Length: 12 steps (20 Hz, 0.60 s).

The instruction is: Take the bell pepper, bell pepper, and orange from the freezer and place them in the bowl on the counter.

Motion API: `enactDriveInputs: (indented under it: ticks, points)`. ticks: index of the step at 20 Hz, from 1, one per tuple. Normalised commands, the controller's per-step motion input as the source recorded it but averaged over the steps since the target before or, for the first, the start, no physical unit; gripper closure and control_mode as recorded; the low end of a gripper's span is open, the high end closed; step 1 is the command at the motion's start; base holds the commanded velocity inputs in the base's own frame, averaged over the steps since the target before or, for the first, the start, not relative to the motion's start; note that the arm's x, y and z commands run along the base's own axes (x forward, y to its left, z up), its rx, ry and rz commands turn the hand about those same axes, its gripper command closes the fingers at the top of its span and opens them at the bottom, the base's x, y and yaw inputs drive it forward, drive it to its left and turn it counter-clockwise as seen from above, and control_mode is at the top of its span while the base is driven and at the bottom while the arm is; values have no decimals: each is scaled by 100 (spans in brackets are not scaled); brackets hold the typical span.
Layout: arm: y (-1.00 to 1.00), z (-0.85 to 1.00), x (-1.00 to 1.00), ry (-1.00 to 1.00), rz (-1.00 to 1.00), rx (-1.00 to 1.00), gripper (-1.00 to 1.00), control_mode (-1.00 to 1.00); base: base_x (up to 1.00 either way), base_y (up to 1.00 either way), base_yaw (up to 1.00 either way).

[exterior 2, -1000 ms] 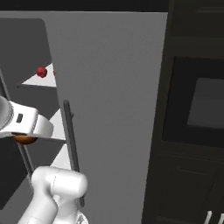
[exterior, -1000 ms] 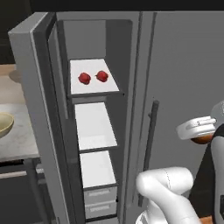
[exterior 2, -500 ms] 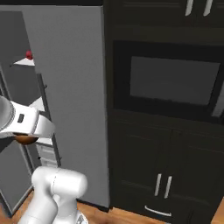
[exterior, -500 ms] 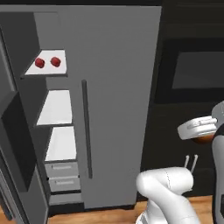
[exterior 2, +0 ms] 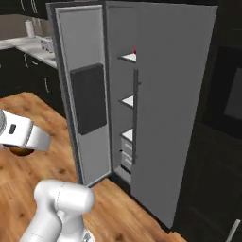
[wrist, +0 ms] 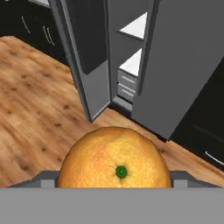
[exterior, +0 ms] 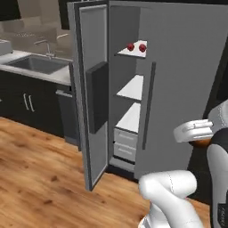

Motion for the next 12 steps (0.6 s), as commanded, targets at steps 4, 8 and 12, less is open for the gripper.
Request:
enactDriveInputs:
  ticks: [4,8,12]
  points:
    - [0,0,0,0,0,0,100,100,-25,13,98]
    - [0,0,0,0,0,0,100,100,-21,17,100]
    - [0,0,0,0,0,0,100,100,-18,17,100]
